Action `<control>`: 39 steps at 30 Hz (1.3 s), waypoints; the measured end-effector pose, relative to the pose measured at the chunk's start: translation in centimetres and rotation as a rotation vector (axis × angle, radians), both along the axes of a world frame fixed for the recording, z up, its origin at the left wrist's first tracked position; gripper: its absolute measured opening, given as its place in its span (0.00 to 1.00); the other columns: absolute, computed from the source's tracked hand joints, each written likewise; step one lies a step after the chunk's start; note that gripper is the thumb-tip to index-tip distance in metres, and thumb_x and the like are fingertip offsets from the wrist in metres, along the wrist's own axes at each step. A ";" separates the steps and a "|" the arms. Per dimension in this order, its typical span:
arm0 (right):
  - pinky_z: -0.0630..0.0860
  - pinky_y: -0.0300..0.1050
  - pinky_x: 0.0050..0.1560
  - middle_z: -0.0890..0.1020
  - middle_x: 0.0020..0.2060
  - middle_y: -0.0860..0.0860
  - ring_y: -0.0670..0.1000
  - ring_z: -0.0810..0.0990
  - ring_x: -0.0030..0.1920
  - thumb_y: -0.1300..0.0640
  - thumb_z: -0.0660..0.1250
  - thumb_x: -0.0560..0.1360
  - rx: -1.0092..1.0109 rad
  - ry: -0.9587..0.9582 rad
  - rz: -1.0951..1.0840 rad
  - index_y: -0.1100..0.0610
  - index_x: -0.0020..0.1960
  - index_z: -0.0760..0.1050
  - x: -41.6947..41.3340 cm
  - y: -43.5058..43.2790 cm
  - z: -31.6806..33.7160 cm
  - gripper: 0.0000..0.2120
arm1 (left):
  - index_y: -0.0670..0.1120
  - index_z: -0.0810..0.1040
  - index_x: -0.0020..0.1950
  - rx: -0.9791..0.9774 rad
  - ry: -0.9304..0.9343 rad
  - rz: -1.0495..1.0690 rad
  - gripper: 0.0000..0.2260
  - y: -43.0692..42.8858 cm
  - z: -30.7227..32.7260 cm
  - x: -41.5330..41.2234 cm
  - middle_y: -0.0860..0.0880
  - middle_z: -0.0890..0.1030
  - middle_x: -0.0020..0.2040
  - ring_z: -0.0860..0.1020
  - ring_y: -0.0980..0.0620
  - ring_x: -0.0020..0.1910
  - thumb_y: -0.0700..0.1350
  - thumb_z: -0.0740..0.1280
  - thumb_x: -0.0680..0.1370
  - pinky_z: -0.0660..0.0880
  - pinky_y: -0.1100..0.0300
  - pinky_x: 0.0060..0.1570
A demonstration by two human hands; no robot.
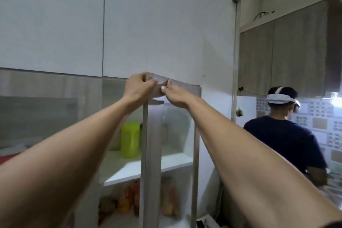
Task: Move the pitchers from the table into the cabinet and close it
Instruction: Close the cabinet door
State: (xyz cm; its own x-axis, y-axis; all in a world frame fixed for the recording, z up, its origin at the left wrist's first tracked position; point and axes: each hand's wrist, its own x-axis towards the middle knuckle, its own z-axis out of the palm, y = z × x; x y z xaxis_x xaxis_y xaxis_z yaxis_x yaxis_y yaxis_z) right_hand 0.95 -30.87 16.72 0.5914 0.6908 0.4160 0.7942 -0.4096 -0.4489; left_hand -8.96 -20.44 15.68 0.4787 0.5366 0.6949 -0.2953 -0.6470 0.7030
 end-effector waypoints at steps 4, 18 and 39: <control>0.53 0.55 0.79 0.46 0.82 0.59 0.61 0.53 0.80 0.43 0.49 0.85 0.007 -0.026 0.064 0.57 0.82 0.35 0.8 6.5 -1.3 0.35 | 0.44 0.76 0.57 0.201 0.039 0.408 0.10 4.8 -0.7 -0.8 0.42 0.83 0.50 0.79 0.42 0.50 0.45 0.67 0.77 0.69 0.59 0.44; 0.43 0.70 0.76 0.37 0.81 0.53 0.59 0.40 0.81 0.39 0.49 0.83 -0.033 -0.243 0.105 0.48 0.82 0.37 11.0 18.2 -3.8 0.35 | 0.46 0.39 0.81 0.502 0.539 1.142 0.37 17.8 -3.0 6.4 0.38 0.33 0.79 0.37 0.36 0.79 0.32 0.57 0.79 0.40 0.36 0.74; 0.42 0.66 0.78 0.35 0.80 0.54 0.56 0.34 0.80 0.41 0.50 0.83 0.153 -0.428 0.159 0.53 0.82 0.36 19.2 26.4 -7.3 0.35 | 0.43 0.38 0.80 0.524 0.563 1.114 0.32 25.7 -7.3 13.2 0.40 0.38 0.81 0.38 0.42 0.80 0.57 0.47 0.83 0.42 0.42 0.77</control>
State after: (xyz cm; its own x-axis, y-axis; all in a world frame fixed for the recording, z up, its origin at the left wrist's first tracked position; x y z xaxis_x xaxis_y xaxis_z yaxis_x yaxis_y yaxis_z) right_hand 20.20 -4.48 9.38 0.2367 0.6705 0.7031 0.9683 -0.2225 -0.1138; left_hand 4.22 5.28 8.39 0.2519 0.5578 0.7908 0.8012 -0.5786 0.1529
